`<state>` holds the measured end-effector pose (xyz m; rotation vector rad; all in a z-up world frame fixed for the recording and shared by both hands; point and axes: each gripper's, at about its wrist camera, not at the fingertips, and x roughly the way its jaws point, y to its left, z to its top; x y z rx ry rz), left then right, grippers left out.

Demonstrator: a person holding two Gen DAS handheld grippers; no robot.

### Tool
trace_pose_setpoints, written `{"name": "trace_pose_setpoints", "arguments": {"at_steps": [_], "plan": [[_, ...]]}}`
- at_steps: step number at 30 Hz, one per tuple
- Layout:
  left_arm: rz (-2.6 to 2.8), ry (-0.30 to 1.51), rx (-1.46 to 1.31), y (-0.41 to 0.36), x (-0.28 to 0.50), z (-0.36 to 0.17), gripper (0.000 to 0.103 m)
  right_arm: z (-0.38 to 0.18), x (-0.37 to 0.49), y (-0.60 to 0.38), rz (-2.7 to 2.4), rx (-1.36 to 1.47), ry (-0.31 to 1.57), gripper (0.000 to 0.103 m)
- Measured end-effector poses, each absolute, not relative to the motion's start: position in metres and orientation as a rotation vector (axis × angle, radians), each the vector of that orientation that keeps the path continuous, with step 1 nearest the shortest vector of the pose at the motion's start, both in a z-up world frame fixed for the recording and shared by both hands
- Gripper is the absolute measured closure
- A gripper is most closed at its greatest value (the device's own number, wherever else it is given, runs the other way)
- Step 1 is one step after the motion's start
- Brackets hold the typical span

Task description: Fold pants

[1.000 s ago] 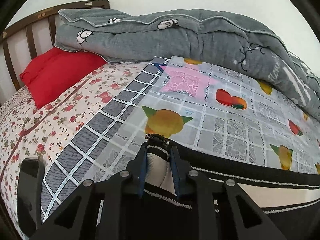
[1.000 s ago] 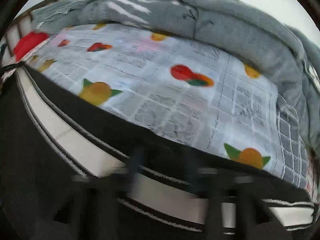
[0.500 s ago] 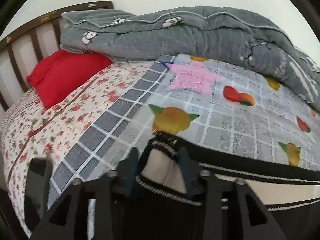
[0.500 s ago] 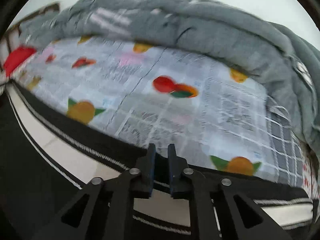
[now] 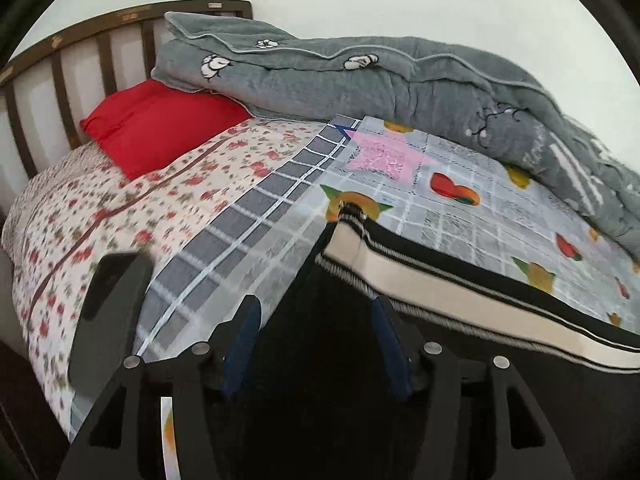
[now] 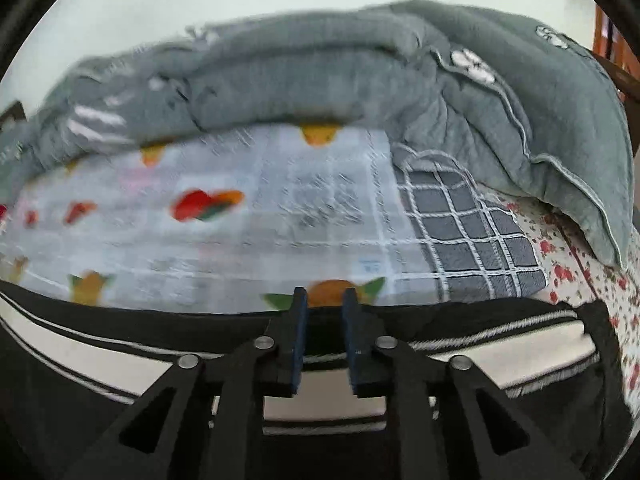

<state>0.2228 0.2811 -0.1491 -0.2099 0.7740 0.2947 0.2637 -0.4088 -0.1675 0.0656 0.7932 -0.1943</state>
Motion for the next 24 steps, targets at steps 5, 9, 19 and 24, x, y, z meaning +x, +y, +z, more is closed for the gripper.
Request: {"name": "trace_pose_setpoints", "arguments": {"at_steps": [5, 9, 19, 24], "plan": [[0.248, 0.789, -0.269, 0.276, 0.177, -0.147, 0.045, -0.156, 0.230, -0.362, -0.208, 0.030, 0.730, 0.044], [0.219, 0.808, -0.303, 0.276, 0.143, -0.154, 0.044, -0.161, 0.208, -0.339, -0.176, 0.055, 0.740, 0.044], [0.173, 0.797, -0.447, 0.291, 0.119, -0.197, 0.044, -0.173, 0.141, -0.309, -0.118, 0.073, 0.785, 0.044], [0.179, 0.736, -0.588, 0.318, 0.133, -0.206, 0.047, -0.175, 0.112, -0.309, -0.127, 0.087, 0.795, 0.044]]}}
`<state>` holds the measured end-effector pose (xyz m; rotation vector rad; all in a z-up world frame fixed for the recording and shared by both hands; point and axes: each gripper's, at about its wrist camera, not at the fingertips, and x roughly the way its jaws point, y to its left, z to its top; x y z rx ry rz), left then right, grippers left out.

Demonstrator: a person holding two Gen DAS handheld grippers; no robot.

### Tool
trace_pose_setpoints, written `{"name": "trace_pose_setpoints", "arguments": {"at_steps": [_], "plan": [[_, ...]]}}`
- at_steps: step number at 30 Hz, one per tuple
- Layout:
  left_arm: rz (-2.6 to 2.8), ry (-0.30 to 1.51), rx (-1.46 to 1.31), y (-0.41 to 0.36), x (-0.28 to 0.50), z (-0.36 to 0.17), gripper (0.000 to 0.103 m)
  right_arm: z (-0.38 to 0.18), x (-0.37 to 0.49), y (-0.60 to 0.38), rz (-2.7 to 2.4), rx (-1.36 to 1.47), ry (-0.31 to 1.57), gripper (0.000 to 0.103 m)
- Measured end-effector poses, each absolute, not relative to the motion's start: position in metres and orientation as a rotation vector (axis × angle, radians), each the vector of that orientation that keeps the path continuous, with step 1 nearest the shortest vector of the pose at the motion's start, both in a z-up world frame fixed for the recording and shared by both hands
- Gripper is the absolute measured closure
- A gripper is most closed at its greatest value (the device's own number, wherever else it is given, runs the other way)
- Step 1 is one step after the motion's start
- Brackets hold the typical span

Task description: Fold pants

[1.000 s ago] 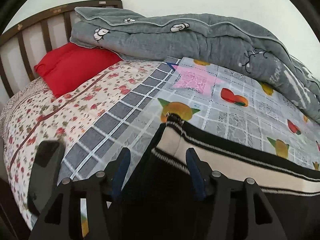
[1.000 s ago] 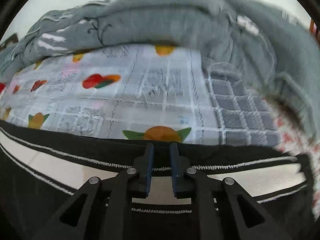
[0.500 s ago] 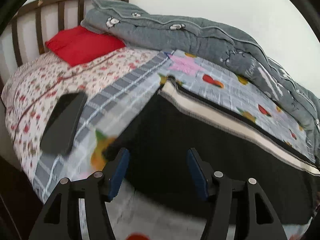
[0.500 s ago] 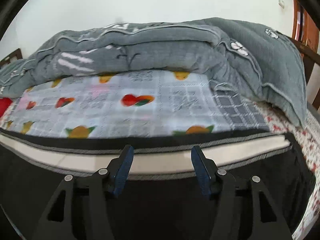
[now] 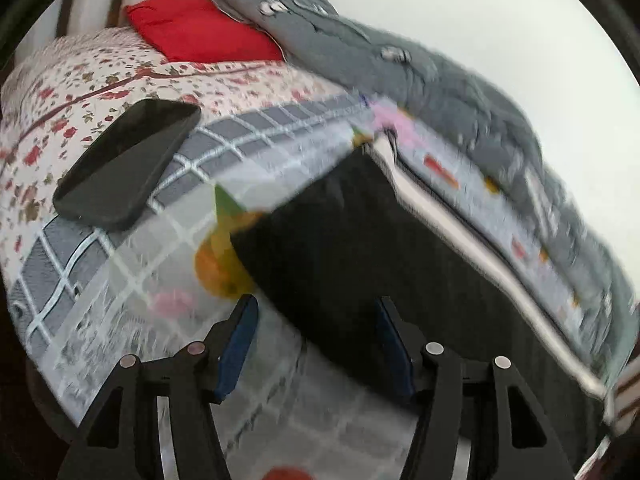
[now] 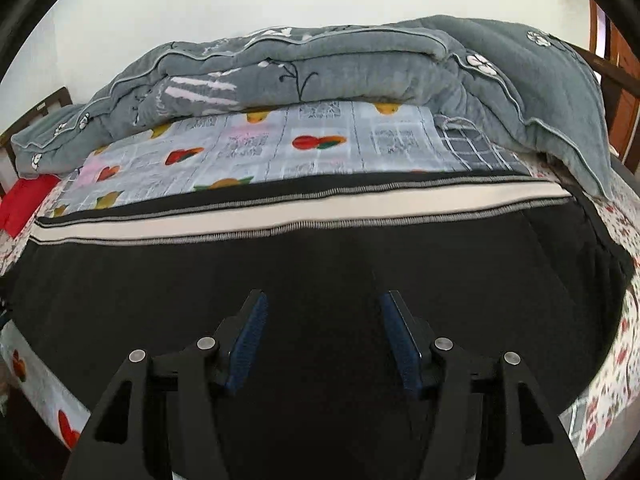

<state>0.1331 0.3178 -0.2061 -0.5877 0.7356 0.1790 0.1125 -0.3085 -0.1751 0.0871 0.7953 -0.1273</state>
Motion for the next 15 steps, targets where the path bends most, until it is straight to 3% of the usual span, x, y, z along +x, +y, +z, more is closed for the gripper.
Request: {"name": "trace_pose_setpoints", "arguments": {"at_steps": [5, 6, 9, 15], "plan": [[0.211, 0.746, -0.633, 0.330, 0.151, -0.205, 0.065, -0.173, 0.097, -0.316, -0.152, 0.104, 0.790, 0.044], [0.215, 0.749, -0.641, 0.331, 0.153, -0.205, 0.074, -0.173, 0.094, -0.319, -0.157, 0.123, 0.788, 0.044], [0.201, 0.765, -0.643, 0.331, 0.157, -0.201, 0.085, -0.176, 0.087, -0.322, -0.161, 0.159, 0.782, 0.044], [0.247, 0.735, -0.508, 0.308, 0.157, -0.171, 0.092, -0.179, 0.082, -0.323, -0.163, 0.186, 0.778, 0.044]]}}
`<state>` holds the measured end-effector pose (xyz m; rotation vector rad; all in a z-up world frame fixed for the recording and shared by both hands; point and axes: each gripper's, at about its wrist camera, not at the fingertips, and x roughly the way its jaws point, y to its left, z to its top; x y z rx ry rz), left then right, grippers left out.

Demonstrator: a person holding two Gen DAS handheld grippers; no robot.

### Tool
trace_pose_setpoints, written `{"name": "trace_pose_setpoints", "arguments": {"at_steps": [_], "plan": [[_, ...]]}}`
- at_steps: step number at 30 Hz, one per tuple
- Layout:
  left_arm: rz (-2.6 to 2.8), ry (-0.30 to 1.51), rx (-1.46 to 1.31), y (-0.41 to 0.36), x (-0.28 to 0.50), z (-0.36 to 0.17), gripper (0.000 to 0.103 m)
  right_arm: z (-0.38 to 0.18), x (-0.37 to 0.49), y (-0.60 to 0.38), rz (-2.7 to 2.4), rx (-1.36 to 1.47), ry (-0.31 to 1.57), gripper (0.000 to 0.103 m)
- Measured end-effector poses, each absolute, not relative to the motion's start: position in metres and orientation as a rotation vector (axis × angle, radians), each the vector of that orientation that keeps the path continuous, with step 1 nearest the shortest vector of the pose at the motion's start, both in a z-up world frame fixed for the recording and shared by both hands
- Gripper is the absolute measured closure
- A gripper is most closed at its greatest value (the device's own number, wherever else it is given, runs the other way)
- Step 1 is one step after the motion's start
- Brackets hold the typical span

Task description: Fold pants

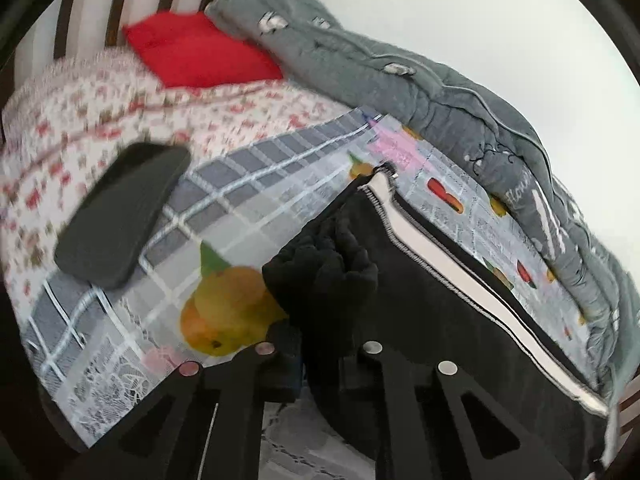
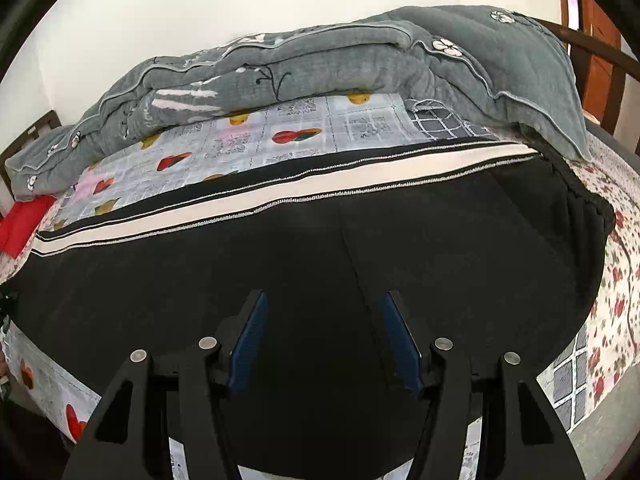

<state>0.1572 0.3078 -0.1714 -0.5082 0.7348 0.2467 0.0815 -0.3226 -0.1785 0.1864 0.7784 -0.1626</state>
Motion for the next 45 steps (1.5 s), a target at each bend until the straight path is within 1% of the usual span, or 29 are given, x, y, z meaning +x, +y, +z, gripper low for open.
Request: {"name": "trace_pose_setpoints", "arguments": {"at_steps": [7, 11, 17, 25, 28, 32, 35, 37, 39, 40, 42, 45], "plan": [[0.222, 0.635, -0.344, 0.257, 0.156, -0.116, 0.093, -0.168, 0.070, -0.331, -0.164, 0.183, 0.752, 0.044], [0.150, 0.591, -0.288, 0.207, 0.153, -0.087, 0.094, -0.162, 0.067, -0.340, -0.158, 0.167, 0.741, 0.044], [0.053, 0.574, -0.189, 0.119, 0.151, -0.072, 0.094, -0.160, 0.064, -0.359, -0.134, 0.171, 0.729, 0.044], [-0.084, 0.607, -0.056, -0.008, 0.146, -0.087, 0.094, -0.173, 0.048, -0.382, -0.121, 0.190, 0.736, 0.044], [-0.170, 0.647, -0.029, -0.055, 0.137, -0.104, 0.094, -0.180, 0.041, -0.393, -0.129, 0.211, 0.737, 0.044], [-0.295, 0.737, 0.030, -0.119, 0.124, -0.142, 0.094, -0.188, 0.037, -0.400, -0.127, 0.243, 0.746, 0.044], [-0.272, 0.777, 0.116, -0.144, 0.118, -0.162, 0.093, -0.189, 0.036, -0.397, -0.117, 0.237, 0.751, 0.044], [-0.290, 0.795, 0.123, -0.142, 0.117, -0.165, 0.088, -0.187, 0.036, -0.393, -0.102, 0.231, 0.742, 0.044], [-0.340, 0.798, 0.071, -0.126, 0.115, -0.158, 0.068, -0.183, 0.038, -0.387, -0.080, 0.226, 0.733, 0.044], [-0.353, 0.787, 0.044, -0.117, 0.114, -0.154, 0.064, -0.181, 0.040, -0.383, -0.066, 0.223, 0.728, 0.044], [-0.361, 0.735, -0.009, -0.093, 0.108, -0.142, 0.042, -0.176, 0.049, -0.371, -0.031, 0.221, 0.721, 0.044], [-0.339, 0.666, -0.036, -0.057, 0.102, -0.131, 0.034, -0.170, 0.064, -0.349, 0.041, 0.242, 0.717, 0.044]]}}
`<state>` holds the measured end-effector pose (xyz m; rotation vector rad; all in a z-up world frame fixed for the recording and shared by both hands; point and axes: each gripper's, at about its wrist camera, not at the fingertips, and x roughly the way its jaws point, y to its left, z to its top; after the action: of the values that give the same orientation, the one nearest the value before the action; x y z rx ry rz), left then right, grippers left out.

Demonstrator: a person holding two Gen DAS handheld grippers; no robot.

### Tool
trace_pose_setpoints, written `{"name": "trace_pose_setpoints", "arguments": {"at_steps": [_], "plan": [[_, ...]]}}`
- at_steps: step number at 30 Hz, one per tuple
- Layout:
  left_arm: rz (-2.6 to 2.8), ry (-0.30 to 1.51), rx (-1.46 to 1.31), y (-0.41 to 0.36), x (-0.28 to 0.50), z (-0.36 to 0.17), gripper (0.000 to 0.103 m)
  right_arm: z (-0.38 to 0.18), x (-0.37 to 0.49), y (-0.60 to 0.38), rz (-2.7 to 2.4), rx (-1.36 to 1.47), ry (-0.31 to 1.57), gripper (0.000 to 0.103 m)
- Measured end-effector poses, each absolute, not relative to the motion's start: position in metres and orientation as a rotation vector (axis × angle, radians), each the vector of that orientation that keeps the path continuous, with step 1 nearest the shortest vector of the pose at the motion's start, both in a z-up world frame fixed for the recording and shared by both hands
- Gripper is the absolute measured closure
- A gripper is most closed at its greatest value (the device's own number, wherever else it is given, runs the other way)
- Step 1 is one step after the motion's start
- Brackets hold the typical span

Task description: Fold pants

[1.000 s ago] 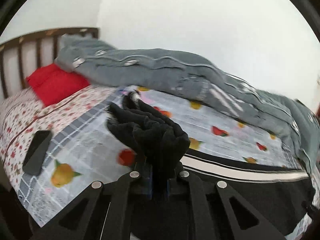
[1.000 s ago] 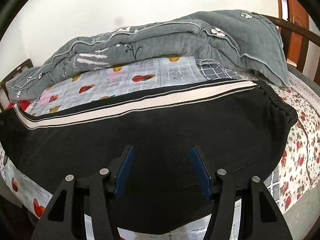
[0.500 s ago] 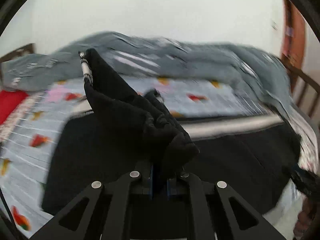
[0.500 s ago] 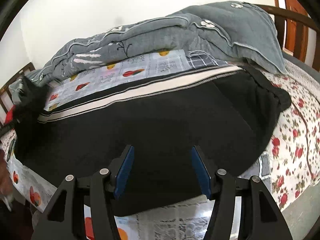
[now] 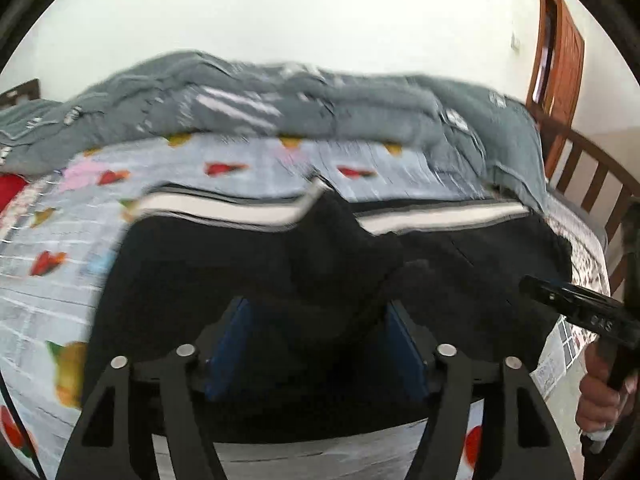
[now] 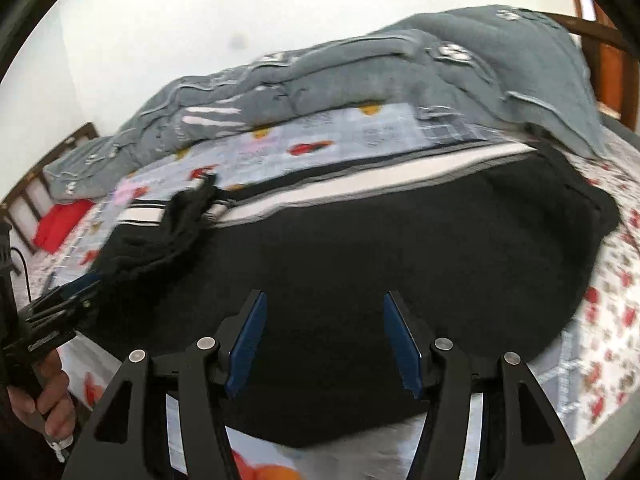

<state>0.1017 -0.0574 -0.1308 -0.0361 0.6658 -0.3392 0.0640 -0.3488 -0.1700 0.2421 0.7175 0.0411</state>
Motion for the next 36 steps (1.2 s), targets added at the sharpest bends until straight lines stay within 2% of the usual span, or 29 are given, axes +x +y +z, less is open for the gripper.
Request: {"name": "trace_pose_setpoints", "arguments": {"at_steps": [12, 13, 14, 15, 17, 20, 23, 25, 27, 28, 29, 33, 36], "plan": [[-0.105, 0.649, -0.137, 0.066, 0.095, -0.132, 0.031, -0.185, 0.107, -0.252, 0.236, 0.228, 0.780, 0.044], [-0.098, 0.658, -0.151, 0.073, 0.096, -0.134, 0.031, -0.189, 0.110, -0.247, 0.245, 0.222, 0.784, 0.055], [-0.090, 0.662, -0.159, 0.077, 0.097, -0.137, 0.031, -0.193, 0.114, -0.243, 0.262, 0.208, 0.795, 0.082], [-0.084, 0.662, -0.164, 0.082, 0.098, -0.138, 0.031, -0.195, 0.115, -0.237, 0.275, 0.188, 0.813, 0.088], [-0.073, 0.661, -0.168, 0.088, 0.100, -0.140, 0.031, -0.187, 0.105, -0.236, 0.272, 0.168, 0.755, 0.090], [-0.074, 0.663, -0.161, 0.095, 0.097, -0.144, 0.031, -0.174, 0.083, -0.248, 0.325, 0.212, 0.694, 0.090], [-0.079, 0.670, -0.162, 0.102, 0.100, -0.151, 0.031, -0.204, 0.087, -0.242, 0.307, 0.179, 0.807, 0.089], [-0.070, 0.681, -0.168, 0.104, 0.103, -0.154, 0.031, -0.212, 0.085, -0.238, 0.292, 0.145, 0.797, 0.088], [-0.067, 0.689, -0.173, 0.107, 0.105, -0.157, 0.031, -0.200, 0.084, -0.243, 0.303, 0.173, 0.774, 0.075], [-0.068, 0.686, -0.174, 0.109, 0.106, -0.158, 0.031, -0.196, 0.086, -0.247, 0.301, 0.193, 0.767, 0.060], [-0.066, 0.685, -0.171, 0.108, 0.106, -0.158, 0.031, -0.190, 0.090, -0.252, 0.289, 0.216, 0.744, 0.051], [-0.060, 0.687, -0.182, 0.113, 0.111, -0.160, 0.031, -0.189, 0.136, -0.258, 0.253, 0.256, 0.767, 0.049], [-0.055, 0.687, -0.177, 0.117, 0.112, -0.161, 0.031, -0.203, 0.176, -0.255, 0.255, 0.307, 0.882, 0.049]]}}
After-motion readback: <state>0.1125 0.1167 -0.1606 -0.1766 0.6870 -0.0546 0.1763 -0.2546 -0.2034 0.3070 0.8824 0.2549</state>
